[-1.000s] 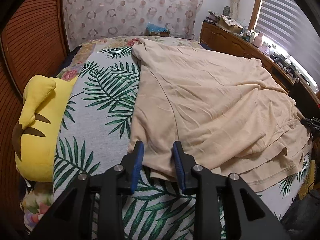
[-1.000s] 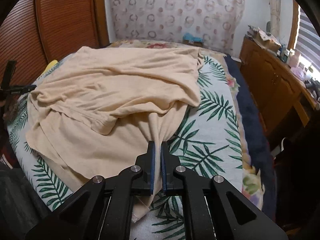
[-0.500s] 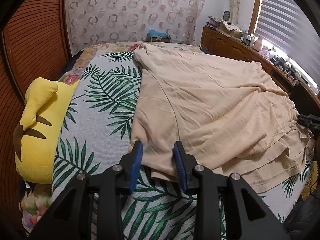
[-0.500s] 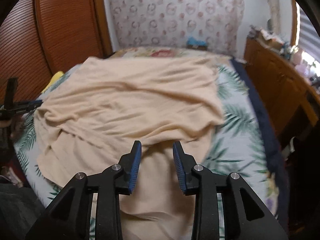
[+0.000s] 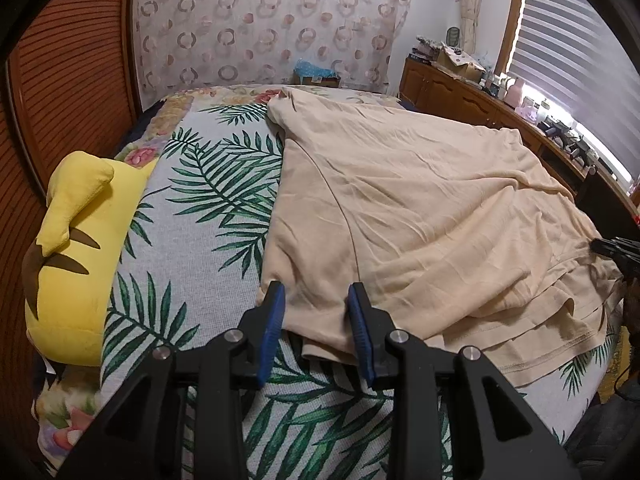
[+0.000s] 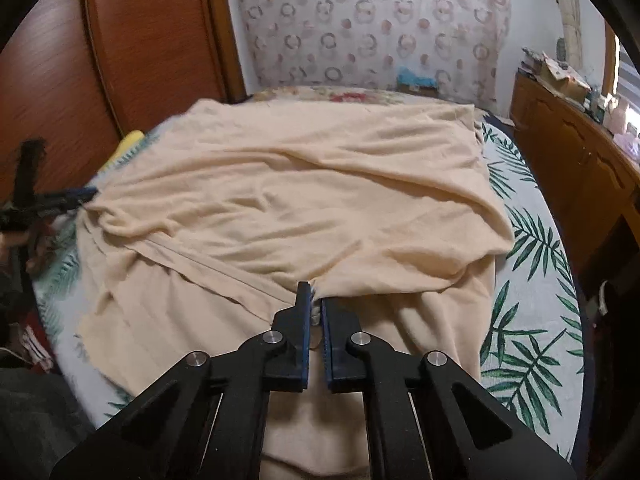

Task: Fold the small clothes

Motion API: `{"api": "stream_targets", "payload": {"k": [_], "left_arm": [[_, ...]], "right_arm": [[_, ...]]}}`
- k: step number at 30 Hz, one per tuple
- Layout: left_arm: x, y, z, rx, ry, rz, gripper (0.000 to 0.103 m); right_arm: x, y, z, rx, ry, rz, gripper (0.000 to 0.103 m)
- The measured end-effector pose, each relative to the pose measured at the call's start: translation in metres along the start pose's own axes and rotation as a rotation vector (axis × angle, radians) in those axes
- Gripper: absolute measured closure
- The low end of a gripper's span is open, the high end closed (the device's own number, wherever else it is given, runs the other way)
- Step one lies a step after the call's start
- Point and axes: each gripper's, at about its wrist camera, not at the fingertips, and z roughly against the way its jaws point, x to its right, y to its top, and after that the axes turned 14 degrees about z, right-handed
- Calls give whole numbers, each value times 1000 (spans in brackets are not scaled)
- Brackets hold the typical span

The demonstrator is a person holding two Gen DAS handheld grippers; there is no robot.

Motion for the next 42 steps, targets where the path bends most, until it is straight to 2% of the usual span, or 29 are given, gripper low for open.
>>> {"api": "stream_targets", "payload": {"k": [3,7,13,19,22,24,29,34,40,42], "left_arm": [[-2,2,2,-14,0,-1,72],[-4,5,6,-28,26,-3,72],[-7,6,1,-44,73,-26,67],[-3,8,-3,-37,109,-22,65],[-2,10,-4,-50,105,-18,65],[0,9,-4,-51,106,-23,65],[-1,9,-5,-48,101,-27,65],[0,9,-4,-62,91,-21,65],[2,10,-3,-100,2,14,65],[4,9,-3,-103,-8,13,65]], "right_arm": [[-5,1,24,31,40,3,101],[-15,-4,47,14,50,30,101],[-15,-17,34,-39,27,34,101],[-11,-18,29,-36,-11,42,100],[-6,-17,28,-47,-55,50,93],[-2,-18,29,-48,-68,43,79],[3,-18,33,-40,-95,31,63],[6,-17,36,-30,-120,37,60],[10,-16,33,-27,-126,28,58],[11,-15,29,-28,-128,25,49]]}}
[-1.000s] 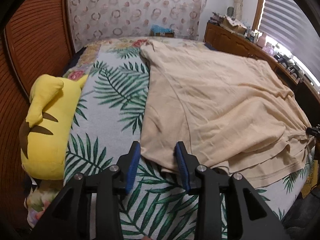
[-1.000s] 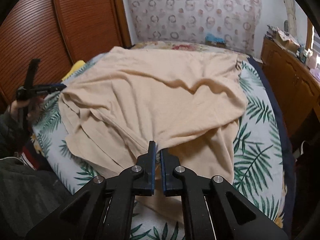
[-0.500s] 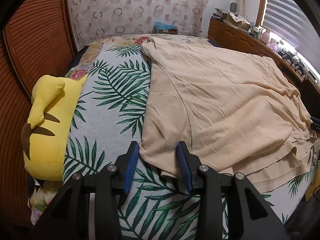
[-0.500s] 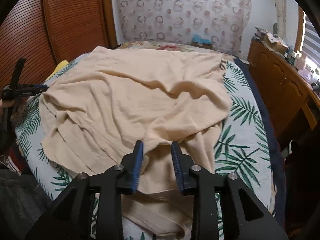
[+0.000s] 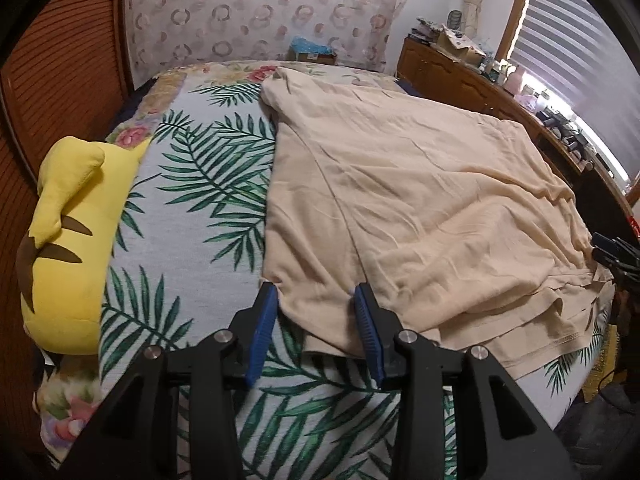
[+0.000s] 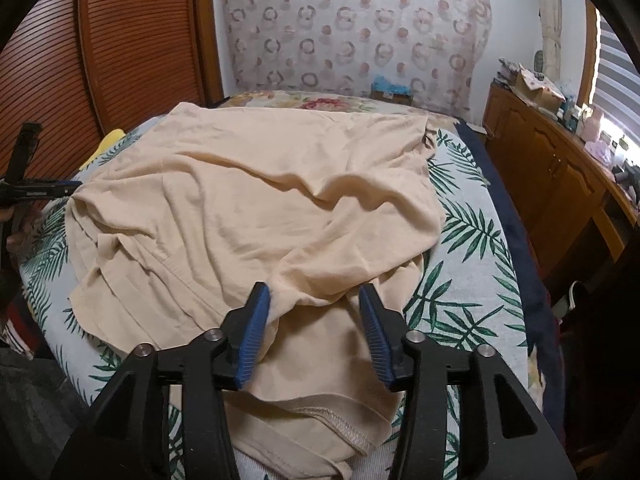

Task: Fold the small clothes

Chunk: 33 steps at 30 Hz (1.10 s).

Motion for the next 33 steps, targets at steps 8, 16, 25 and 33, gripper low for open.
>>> {"api": "stream_targets", "payload": {"k": [8,16,25,33], "left_arm": [[11,0,-5,-1,10,-43,65],[22,4,11,83,-53,-62,102],[96,34,61,223,-186,-149,103],[210,44,62,183,-358,-330,103]], "right_arm": [[11,-4,-21,-43,-29,-29,40],[16,-12,-24,-27,-12,-55,39],[23,-18,-18,0,0,-76,39],[40,-23,3,31,-48,-121,39]]}}
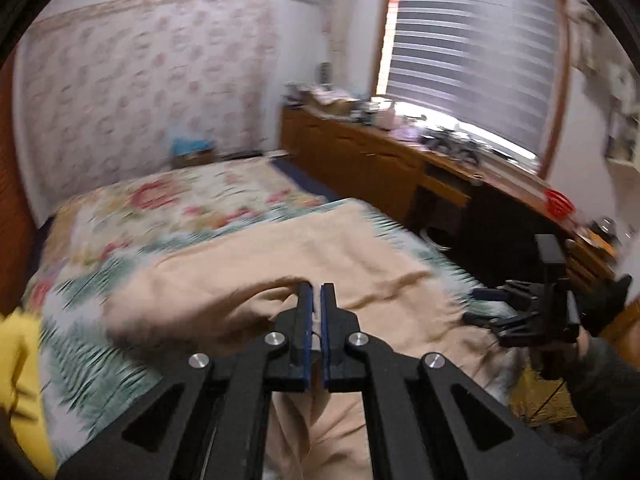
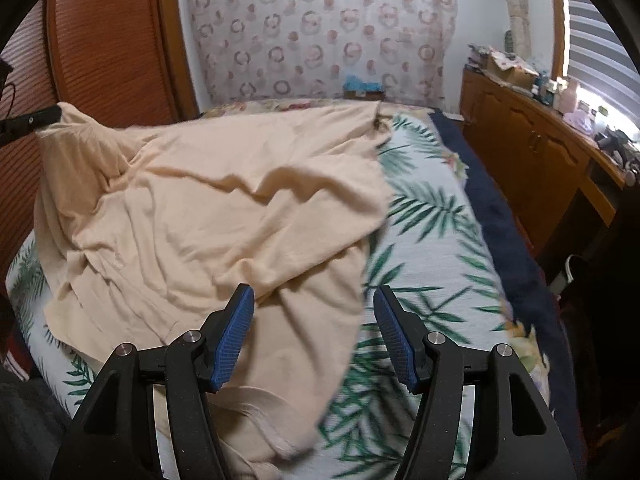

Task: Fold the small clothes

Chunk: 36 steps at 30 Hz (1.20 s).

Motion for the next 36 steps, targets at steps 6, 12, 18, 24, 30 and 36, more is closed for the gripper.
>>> {"api": "stream_targets", "payload": {"k": [6,12,18,24,30,36], "left_arm": [[89,17,-33,-64,-167,-98,103],[106,28,-40,-81,-157,-143,85],[64,24,-35,-59,-24,-103,84],[0,-1,-24,-69,100,-26,84],[-58,-28,-15,-73,216,61,84],[-94,-42,-6,-68,252,130,84]], "right_arm": [[19,-1,25,39,-43,-31,39],[29,1,43,66,-65,-43,39],[30,10,40,71,-63,-27,39],[9,41,22,79,-18,51,39],[-25,86,-13,75,75,149,39],[-72,139,-60,45,208,254,39]]}}
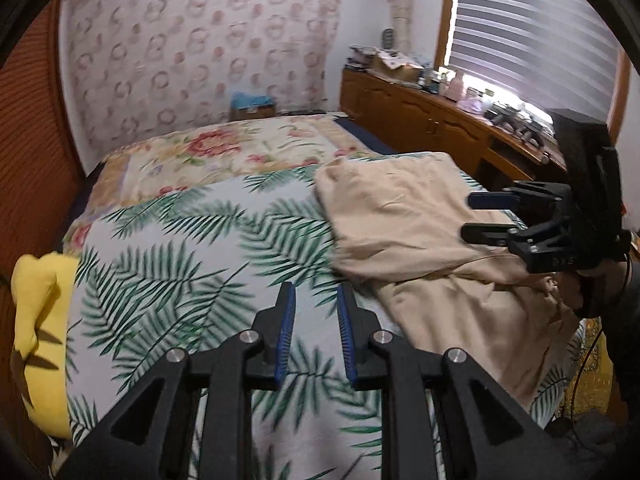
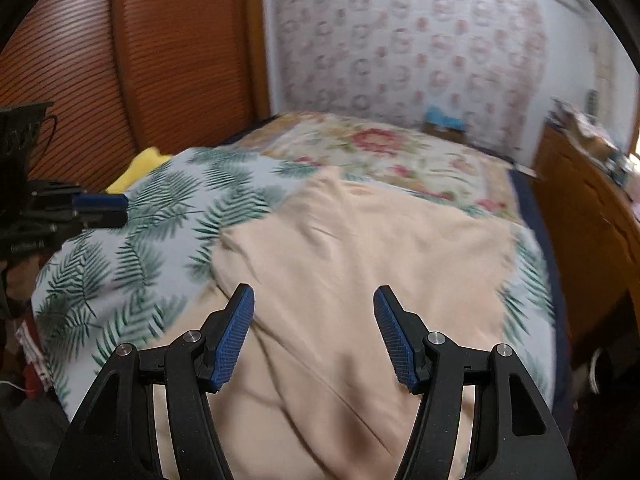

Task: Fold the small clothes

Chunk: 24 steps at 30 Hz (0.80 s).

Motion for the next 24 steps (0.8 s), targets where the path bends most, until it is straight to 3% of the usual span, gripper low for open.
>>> {"api": "stream_targets", "payload": {"k": [6,10,13,14,15,16,17,18,24], "left_arm": [[-19,-7,0,-3,9,37,84],[-24,-12,-1,-11,6,43,84],[-22,-15,-1,-16,1,41,84],[-20,-15,-1,-16,-2,39,84],[-19,-16,-1,-17,-5,38,84],[-18,-17,-1,-17,-10,38,84],[-17,-17,-1,-18,-14,38,84],[-15,-17,-1,-19,-20,39,84],[0,-18,0,-20,-46,22,84]], "right_arm": [[-35,41,-69,-87,117,87,39],[-51,51,-102,-143,165,121,39],[-59,52,-122,-202,129,180,40],[-60,50,-126,-218,112,189,50],[-58,48,-129,-229,97,191,66],[-53,48,-128,-223,86,190,72],[-50,48,-125,-213,89,184,86],[-45,48,-120,-192,94,166,93],[-2,58,-68,-44,56,72,96]]}}
